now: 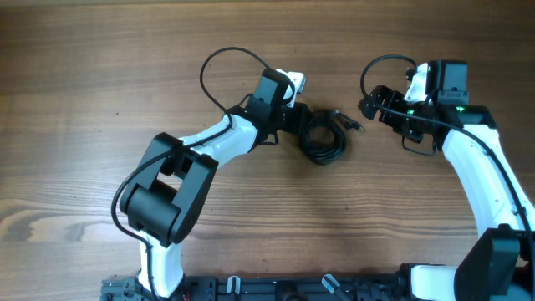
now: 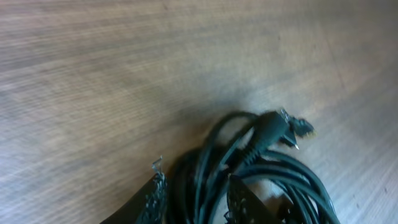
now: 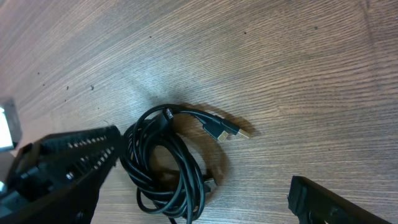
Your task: Untangle cables
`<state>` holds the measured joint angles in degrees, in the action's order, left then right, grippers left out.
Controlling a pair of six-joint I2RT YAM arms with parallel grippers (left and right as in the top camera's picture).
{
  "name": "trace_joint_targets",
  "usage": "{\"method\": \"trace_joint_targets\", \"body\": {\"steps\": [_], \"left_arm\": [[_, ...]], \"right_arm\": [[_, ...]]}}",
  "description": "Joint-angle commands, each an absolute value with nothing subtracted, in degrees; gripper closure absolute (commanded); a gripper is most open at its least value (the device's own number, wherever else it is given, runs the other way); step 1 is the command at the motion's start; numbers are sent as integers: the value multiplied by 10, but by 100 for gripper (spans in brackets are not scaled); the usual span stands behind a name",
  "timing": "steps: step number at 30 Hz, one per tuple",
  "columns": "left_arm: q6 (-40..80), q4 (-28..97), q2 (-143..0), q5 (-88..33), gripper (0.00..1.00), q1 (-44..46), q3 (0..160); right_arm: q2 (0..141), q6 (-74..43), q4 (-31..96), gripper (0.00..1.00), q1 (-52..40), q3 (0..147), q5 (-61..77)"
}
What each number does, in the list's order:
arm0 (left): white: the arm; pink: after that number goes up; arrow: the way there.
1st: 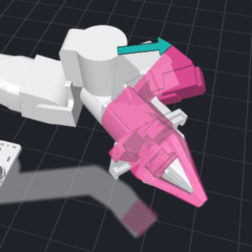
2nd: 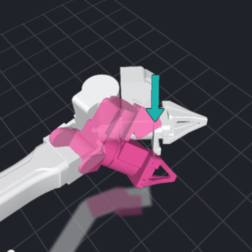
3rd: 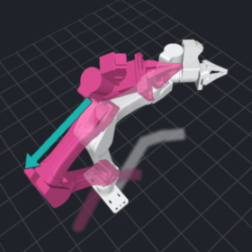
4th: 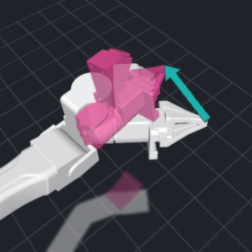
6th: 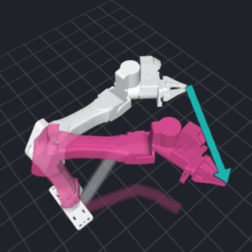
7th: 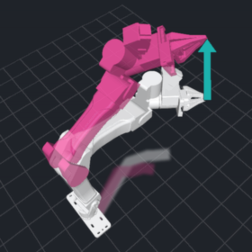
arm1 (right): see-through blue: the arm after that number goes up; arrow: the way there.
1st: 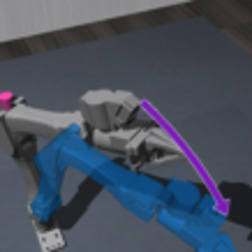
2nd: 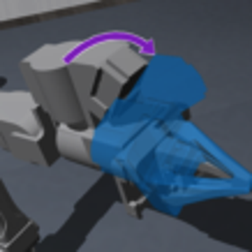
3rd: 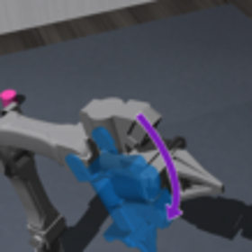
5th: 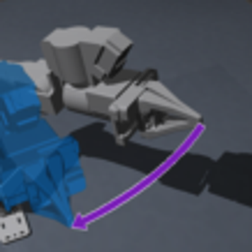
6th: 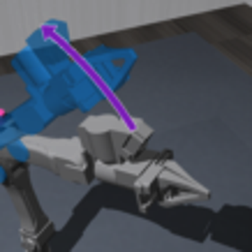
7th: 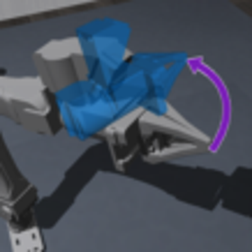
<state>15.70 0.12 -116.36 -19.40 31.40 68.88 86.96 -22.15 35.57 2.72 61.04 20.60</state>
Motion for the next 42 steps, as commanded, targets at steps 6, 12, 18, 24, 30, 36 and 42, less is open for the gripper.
{"method": "trace_joint_targets", "body": {"steps": [6,12,18,24,30,36,42], "left_arm": [[120,65,-1171,-108,77,316,694],[124,61,-1171,-111,77,318,694],[124,90,-1171,-177,73,320,694],[124,149,-1171,-133,85,321,694],[131,171,-1185,-121,92,320,692],[158,170,-1202,-106,93,320,692],[141,158,-1139,-106,96,320,695]], "right_arm": [[864,-210,355,0,26,614,215],[864,-209,357,0,26,614,215],[864,-209,358,0,26,614,214],[864,-209,358,0,26,614,210],[864,-210,360,0,26,614,210],[864,-210,363,0,26,614,211],[864,-209,369,2,26,614,214]]}}
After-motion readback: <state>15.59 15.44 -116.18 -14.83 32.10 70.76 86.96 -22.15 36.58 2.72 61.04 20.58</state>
